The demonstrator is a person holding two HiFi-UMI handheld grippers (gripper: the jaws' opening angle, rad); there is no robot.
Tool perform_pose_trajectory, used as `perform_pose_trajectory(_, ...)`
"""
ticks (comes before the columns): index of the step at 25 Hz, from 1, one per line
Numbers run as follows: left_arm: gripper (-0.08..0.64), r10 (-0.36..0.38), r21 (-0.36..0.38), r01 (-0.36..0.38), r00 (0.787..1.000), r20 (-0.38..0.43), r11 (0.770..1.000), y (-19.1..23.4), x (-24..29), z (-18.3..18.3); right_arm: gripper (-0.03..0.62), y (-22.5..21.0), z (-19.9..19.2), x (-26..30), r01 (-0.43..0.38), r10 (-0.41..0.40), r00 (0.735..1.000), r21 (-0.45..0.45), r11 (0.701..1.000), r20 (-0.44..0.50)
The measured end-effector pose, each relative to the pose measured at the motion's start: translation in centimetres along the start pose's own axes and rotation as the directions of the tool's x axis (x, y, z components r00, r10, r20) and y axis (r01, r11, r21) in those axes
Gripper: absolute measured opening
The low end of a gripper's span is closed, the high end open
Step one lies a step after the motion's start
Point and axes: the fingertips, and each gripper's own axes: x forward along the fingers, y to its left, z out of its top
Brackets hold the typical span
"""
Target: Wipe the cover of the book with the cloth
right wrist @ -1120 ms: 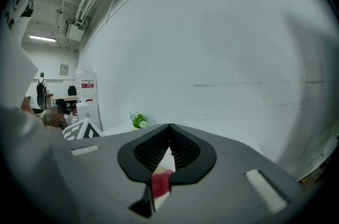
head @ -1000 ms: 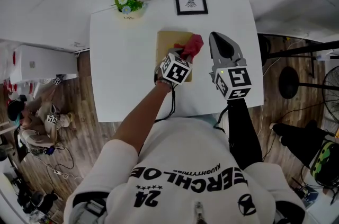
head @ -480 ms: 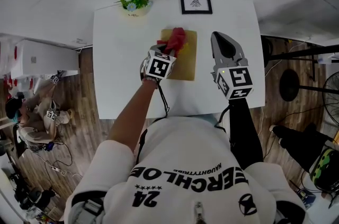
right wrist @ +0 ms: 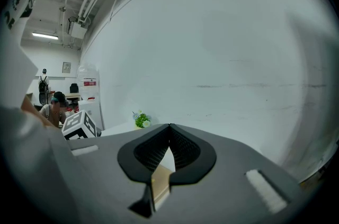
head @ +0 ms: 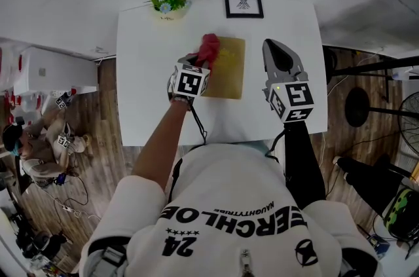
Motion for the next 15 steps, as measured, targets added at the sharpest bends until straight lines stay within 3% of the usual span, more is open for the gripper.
perform_pose_trajectory(4,0.160,-0.095,0.075,0.092,0.995,0.041,0.993,-4.9,-0.9,2.3,-0.003,0.0,-0.2,-0.2,0.004,-0.004,1.000,-0.005,1.000,-0.011)
perform_pose_trajectory(8,0.161,-0.168,0.150,0.166,0.986,-0.003,0.975,-9.3,-0.2,2.2,-0.003,0.1,-0.4,-0.4,0.009,-0.009,1.000,-0.012,1.000,-0.019)
perform_pose_trajectory(12,0.173,-0.165,0.202,0.174,0.984,-0.061,0.964,-11.6,1.4,0.7,-0.003,-0.1,-0.6,-0.8,0.016,-0.017,1.000,-0.012,1.000,-0.024)
perform_pose_trajectory(15,0.172,-0.155,0.211,0.162,0.987,-0.050,0.964,-11.6,1.9,0.3,-0.003,-0.2,-0.9,-0.9,0.021,-0.021,0.999,-0.012,1.000,-0.034)
